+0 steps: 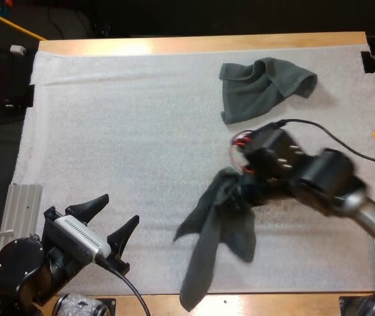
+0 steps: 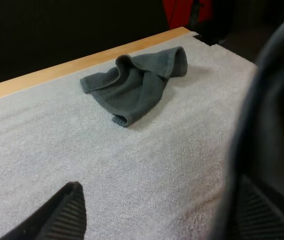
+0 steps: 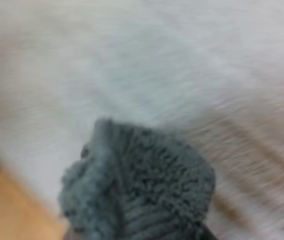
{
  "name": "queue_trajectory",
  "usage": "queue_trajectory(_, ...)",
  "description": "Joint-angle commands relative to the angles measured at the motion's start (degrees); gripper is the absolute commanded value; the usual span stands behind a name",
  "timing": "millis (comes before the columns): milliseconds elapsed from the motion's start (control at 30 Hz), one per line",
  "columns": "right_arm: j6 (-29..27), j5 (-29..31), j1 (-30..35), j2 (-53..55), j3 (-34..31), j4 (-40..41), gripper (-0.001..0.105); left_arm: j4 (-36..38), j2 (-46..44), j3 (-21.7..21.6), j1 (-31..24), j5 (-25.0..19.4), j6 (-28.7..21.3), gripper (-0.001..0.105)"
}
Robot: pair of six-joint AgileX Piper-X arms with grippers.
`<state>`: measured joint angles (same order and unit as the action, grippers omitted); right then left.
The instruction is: Pick towel from pile, fold and stack
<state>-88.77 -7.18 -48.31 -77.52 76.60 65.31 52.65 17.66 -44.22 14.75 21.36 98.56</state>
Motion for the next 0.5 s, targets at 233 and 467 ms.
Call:
queue_trajectory(233, 1.5, 10.8, 5.7, -12.6, 0.1, -10.9, 0.0, -0.2, 0.0, -0.3, 0.2, 0.3, 0.5, 0.061)
queue_trajectory(467, 3.6, 10.8, 13.3, -14.2, 0.9, -14.5, 0.0, -0.2, 0.0, -0.3, 0.2, 0.3, 0.5, 0.061)
